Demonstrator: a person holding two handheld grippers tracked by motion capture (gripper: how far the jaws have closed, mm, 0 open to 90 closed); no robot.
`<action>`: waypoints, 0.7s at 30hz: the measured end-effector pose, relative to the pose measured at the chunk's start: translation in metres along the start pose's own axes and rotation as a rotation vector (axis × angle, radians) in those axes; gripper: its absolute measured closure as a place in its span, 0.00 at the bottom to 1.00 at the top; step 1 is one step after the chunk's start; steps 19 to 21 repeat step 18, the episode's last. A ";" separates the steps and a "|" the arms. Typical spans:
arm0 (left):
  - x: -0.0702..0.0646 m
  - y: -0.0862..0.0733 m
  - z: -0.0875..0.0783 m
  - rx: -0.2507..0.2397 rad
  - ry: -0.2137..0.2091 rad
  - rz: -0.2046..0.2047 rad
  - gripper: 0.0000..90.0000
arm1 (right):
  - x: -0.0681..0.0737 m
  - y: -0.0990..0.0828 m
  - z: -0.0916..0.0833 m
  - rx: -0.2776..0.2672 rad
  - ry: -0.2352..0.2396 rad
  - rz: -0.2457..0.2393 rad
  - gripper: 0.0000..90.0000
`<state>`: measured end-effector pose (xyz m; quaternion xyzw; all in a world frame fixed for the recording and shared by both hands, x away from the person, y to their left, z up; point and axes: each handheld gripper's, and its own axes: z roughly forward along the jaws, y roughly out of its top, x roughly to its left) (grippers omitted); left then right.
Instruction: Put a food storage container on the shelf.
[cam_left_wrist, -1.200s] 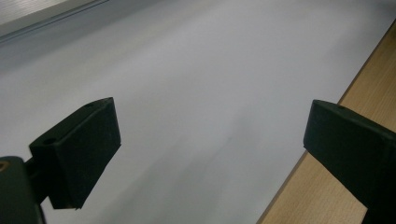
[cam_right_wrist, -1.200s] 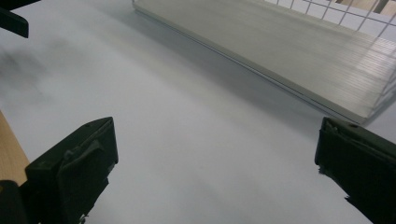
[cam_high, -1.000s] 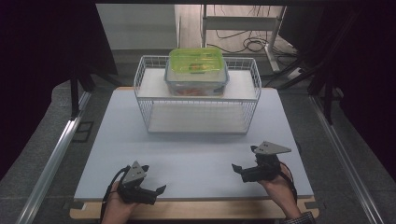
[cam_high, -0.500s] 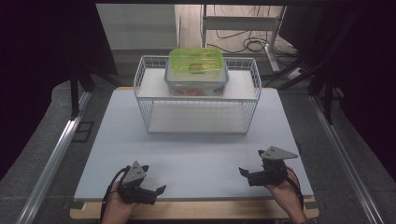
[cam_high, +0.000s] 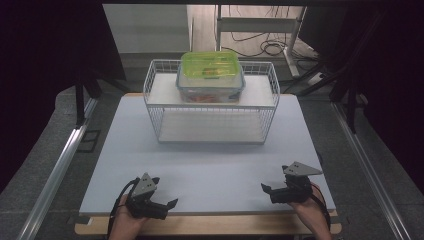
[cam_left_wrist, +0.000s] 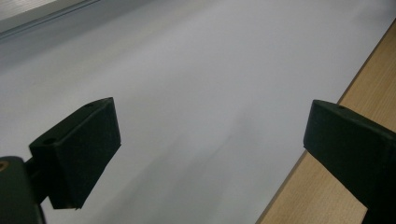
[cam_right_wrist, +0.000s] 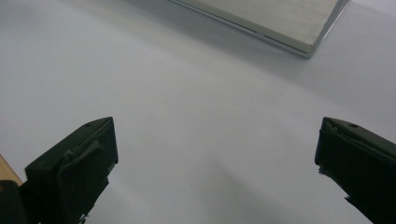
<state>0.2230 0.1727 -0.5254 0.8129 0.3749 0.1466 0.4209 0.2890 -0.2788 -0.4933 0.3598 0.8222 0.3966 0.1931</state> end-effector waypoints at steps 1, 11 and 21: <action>0.000 0.000 0.000 0.001 0.000 0.000 0.04 | -0.001 -0.002 0.000 0.005 -0.002 0.001 0.00; 0.000 0.000 0.001 0.009 -0.001 0.003 0.04 | -0.004 -0.013 0.007 0.061 -0.003 0.008 0.00; -0.001 0.000 0.002 0.013 -0.002 0.001 0.04 | -0.004 -0.017 0.014 0.114 0.001 0.012 0.00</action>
